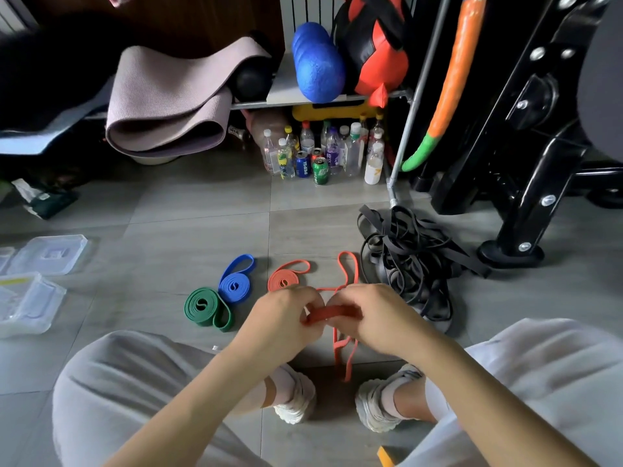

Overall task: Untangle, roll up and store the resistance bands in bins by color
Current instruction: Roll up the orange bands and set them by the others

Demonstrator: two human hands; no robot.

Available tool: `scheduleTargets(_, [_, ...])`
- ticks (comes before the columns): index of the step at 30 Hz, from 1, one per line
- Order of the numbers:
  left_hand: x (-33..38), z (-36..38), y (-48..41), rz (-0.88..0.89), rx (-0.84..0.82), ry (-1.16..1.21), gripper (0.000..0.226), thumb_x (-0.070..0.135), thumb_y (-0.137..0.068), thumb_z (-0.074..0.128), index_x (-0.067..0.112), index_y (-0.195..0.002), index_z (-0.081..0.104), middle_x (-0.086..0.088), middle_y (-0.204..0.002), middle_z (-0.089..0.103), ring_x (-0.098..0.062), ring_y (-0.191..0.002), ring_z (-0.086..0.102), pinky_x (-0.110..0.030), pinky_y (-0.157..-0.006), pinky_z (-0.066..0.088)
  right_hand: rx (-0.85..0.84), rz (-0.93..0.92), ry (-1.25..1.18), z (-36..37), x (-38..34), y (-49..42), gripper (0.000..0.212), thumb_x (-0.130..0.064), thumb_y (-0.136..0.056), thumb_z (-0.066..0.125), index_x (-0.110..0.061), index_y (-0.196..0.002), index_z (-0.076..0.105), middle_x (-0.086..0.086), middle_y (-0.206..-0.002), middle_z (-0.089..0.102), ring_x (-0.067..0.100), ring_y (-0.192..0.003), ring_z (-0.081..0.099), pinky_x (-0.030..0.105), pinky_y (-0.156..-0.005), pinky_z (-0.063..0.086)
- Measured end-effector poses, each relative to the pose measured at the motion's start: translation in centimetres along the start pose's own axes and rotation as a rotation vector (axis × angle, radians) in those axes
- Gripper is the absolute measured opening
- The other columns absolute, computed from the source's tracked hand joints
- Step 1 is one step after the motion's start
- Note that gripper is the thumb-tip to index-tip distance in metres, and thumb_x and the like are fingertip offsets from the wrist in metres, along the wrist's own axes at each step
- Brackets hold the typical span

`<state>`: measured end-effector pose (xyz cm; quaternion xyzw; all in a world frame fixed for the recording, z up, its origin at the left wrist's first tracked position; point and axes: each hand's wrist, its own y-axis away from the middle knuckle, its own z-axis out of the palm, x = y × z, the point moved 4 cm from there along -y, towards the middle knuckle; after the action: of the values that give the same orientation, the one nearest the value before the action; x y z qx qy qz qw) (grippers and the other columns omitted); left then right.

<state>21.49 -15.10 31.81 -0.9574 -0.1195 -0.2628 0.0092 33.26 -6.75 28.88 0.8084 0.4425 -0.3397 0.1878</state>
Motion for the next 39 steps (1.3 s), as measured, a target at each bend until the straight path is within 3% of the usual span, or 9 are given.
scheduleTargets(5, [-0.6, -1.4, 0.1, -0.115, 0.0, 0.375, 0.032, 0.011, -0.072, 0.073, 0.039, -0.065, 0.059, 0.02, -0.052, 0.055, 0.001, -0.049, 0.048, -0.008, -0.053, 0.035, 0.011, 0.172, -0.47, -0.4, 0.7, 0.5, 0.024, -0.017, -0.071, 0.081, -0.037, -0.079, 0.07, 0.001, -0.081, 0.073, 0.007, -0.076, 0.065, 0.038, -0.08, 0.052])
scheduleTargets(10, [-0.4, -1.3, 0.7, -0.175, -0.027, 1.1, 0.011, -0.004, -0.077, 0.068, 0.005, -0.082, 0.067, -0.006, -0.074, 0.071, -0.011, -0.068, 0.066, -0.017, -0.066, 0.05, 0.044, 0.159, -0.65, 0.5, -0.1, 0.9, 0.029, 0.0, -0.074, 0.074, -0.029, -0.079, 0.073, -0.006, -0.075, 0.074, 0.001, -0.076, 0.065, 0.02, -0.076, 0.05])
scheduleTargets(14, [-0.1, 0.3, 0.9, -0.323, -0.068, 1.588, 0.014, 0.0, -0.074, 0.06, 0.002, -0.08, 0.073, -0.013, -0.081, 0.072, -0.018, -0.074, 0.07, -0.021, -0.068, 0.055, 0.212, 0.109, -0.782, 0.3, -0.8, 1.1, 0.015, -0.026, -0.071, 0.076, -0.036, -0.083, 0.076, 0.025, -0.084, 0.069, 0.028, -0.068, 0.061, 0.036, -0.074, 0.048])
scheduleTargets(16, [-0.5, 0.7, 0.7, -0.365, -0.052, 1.439, 0.012, 0.004, -0.072, 0.064, 0.006, -0.082, 0.071, -0.007, -0.077, 0.071, -0.015, -0.072, 0.068, -0.02, -0.068, 0.055, 0.231, 0.111, -0.723, 0.4, -0.3, 1.1, 0.015, -0.026, -0.073, 0.076, -0.038, -0.083, 0.075, 0.017, -0.082, 0.072, 0.02, -0.066, 0.063, 0.036, -0.071, 0.051])
scheduleTargets(21, [-0.7, -0.9, 0.0, 0.007, 0.014, 0.343, 0.028, 0.022, -0.076, 0.077, 0.028, -0.099, 0.064, 0.016, -0.086, 0.06, -0.002, -0.071, 0.056, -0.011, -0.065, 0.042, 0.106, 0.13, -0.494, 0.8, 0.7, 0.9, 0.029, -0.046, -0.071, 0.065, -0.023, -0.088, 0.071, 0.025, -0.071, 0.064, 0.041, -0.062, 0.061, 0.057, -0.063, 0.05])
scheduleTargets(24, [0.6, -1.6, -0.2, 0.13, -0.021, 0.123, 0.015, 0.022, -0.079, 0.072, 0.021, -0.094, 0.072, 0.015, -0.073, 0.056, -0.006, -0.073, 0.049, -0.019, -0.068, 0.042, 0.055, 0.108, -0.355, 0.4, 0.1, 0.7, 0.031, -0.048, -0.072, 0.062, -0.025, -0.091, 0.069, 0.016, -0.071, 0.064, 0.032, -0.065, 0.06, 0.051, -0.065, 0.049])
scheduleTargets(27, [0.1, -2.1, -0.7, -0.003, -0.001, 0.221, 0.016, 0.019, -0.079, 0.072, 0.035, -0.083, 0.072, 0.008, -0.072, 0.064, -0.006, -0.07, 0.057, -0.019, -0.07, 0.046, 0.082, 0.096, -0.312, -0.4, 0.0, 0.5, 0.003, -0.028, -0.079, 0.075, -0.03, -0.08, 0.073, -0.005, -0.065, 0.067, 0.012, -0.061, 0.061, 0.036, -0.061, 0.049])
scheduleTargets(32, [-1.1, -1.8, -0.5, -0.127, 0.047, 0.62, 0.018, 0.004, -0.08, 0.071, 0.013, -0.095, 0.071, -0.001, -0.08, 0.074, -0.01, -0.071, 0.068, -0.022, -0.069, 0.052, 0.239, 0.067, -0.416, -2.8, -0.6, 0.9, 0.044, -0.014, -0.075, 0.077, -0.057, -0.075, 0.068, -0.009, -0.075, 0.072, 0.009, -0.069, 0.067, 0.027, -0.071, 0.053])
scheduleTargets(39, [-0.5, 0.4, 0.0, -0.251, 0.07, 1.219, 0.02, 0.007, -0.075, 0.067, 0.001, -0.094, 0.069, -0.015, -0.091, 0.072, -0.017, -0.08, 0.067, -0.021, -0.073, 0.054, 0.288, 0.076, -0.657, -1.3, -1.3, 1.2, 0.024, -0.012, -0.077, 0.075, -0.036, -0.078, 0.072, -0.005, -0.059, 0.066, 0.003, -0.053, 0.058, 0.019, -0.053, 0.049])
